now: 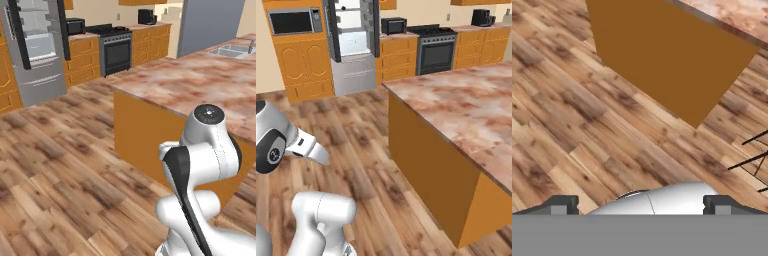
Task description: Place the cold items (lime and carrot) from the fridge in one tupperware on the dining counter. Place the warm items (hot dog and kebab skewer) in the stove area in another tupperware.
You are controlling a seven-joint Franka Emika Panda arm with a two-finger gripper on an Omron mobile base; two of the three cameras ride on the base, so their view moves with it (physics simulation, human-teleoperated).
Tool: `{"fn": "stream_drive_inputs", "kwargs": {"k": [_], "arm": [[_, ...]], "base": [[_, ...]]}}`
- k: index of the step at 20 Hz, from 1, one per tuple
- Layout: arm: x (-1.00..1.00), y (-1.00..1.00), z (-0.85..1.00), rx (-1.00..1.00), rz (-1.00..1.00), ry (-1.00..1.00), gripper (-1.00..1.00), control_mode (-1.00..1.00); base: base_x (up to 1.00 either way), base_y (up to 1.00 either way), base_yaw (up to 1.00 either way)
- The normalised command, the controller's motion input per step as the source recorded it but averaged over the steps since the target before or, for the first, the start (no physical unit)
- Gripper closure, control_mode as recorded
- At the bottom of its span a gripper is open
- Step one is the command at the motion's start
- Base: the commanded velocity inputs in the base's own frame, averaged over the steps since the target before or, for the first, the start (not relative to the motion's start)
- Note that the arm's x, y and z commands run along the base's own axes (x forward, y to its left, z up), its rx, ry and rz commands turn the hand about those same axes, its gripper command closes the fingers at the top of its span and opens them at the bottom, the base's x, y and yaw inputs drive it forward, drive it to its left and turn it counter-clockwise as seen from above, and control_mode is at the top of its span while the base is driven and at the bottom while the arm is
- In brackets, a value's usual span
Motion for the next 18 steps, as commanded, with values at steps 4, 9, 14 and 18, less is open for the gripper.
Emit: {"fn": "stream_drive_inputs", "kwargs": {"k": [4, 9, 14, 18], "arm": [[0.00, 0.00, 0.00, 0.00, 0.00, 0.00, -1.00, 1.00], [0.00, 0.00, 0.00, 0.00, 0.00, 0.00, -1.00, 1.00], [0.00, 0.00, 0.00, 0.00, 0.00, 0.00, -1.00, 1.00], [0.00, 0.00, 0.00, 0.00, 0.00, 0.00, -1.00, 1.00]], "base": [[1.00, 0.93, -0.26], [1.00, 0.94, -0.23], [1.00, 0.95, -0.21], [1.00, 0.95, -0.18]]}}
